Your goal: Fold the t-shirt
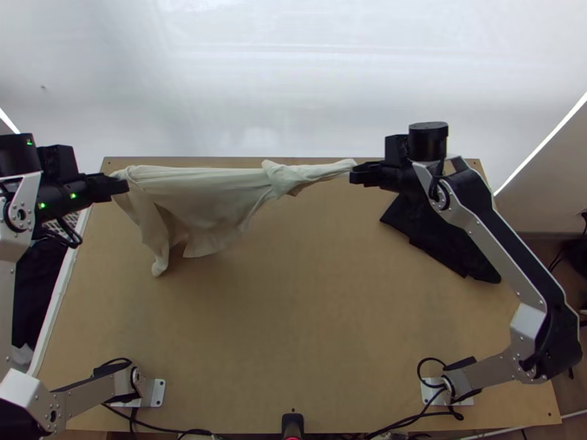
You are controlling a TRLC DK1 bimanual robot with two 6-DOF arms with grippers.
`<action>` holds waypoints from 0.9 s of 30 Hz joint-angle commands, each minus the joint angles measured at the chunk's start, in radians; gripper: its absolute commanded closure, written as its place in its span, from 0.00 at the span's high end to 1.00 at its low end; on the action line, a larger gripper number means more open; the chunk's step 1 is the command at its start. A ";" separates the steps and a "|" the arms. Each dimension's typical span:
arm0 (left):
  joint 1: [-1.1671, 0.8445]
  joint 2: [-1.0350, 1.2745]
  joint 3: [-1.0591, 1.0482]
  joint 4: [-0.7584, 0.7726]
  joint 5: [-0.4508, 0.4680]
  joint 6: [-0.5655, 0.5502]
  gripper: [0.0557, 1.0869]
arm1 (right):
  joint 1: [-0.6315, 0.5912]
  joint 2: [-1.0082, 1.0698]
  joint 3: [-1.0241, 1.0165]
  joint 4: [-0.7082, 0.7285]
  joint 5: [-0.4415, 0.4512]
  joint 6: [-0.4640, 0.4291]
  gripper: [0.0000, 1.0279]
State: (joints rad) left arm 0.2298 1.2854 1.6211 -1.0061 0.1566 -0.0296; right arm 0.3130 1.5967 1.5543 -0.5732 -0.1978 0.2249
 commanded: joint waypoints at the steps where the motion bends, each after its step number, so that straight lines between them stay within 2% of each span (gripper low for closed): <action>1: -0.023 -0.032 -0.032 -0.031 0.146 0.003 0.02 | 0.003 -0.035 -0.014 -0.002 -0.002 0.002 0.03; 7: -0.099 -0.055 -0.063 -0.015 0.150 -0.046 0.03 | 0.011 -0.044 0.001 -0.002 -0.002 0.001 0.03; 10: -0.132 -0.058 -0.061 -0.014 0.121 -0.084 0.03 | 0.011 -0.040 0.006 -0.002 -0.002 -0.004 0.03; 13: -0.172 -0.057 -0.069 -0.020 0.121 -0.075 0.04 | 0.015 -0.029 0.012 -0.014 -0.002 -0.004 0.03; 14: -0.187 -0.058 -0.072 -0.025 0.123 -0.072 0.11 | 0.018 -0.026 0.012 -0.016 -0.002 -0.004 0.03; 16: -0.234 -0.066 -0.086 -0.035 0.123 -0.066 0.52 | 0.026 -0.023 0.009 -0.019 -0.002 -0.006 0.03; 19: -0.340 -0.069 -0.124 -0.025 0.121 -0.055 0.89 | 0.031 -0.012 0.009 -0.019 -0.002 -0.009 0.03; 20: -0.365 -0.063 -0.135 -0.025 0.121 -0.055 0.92 | 0.032 -0.009 0.010 -0.017 -0.002 -0.009 0.03; 27: -0.566 0.196 -0.109 -0.031 0.124 -0.096 0.94 | 0.041 0.022 0.020 -0.014 -0.002 -0.009 0.03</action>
State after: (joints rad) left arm -0.1608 1.2984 1.4994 -1.0317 0.2768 -0.0978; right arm 0.3435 1.5951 1.5661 -0.5907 -0.1978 0.2165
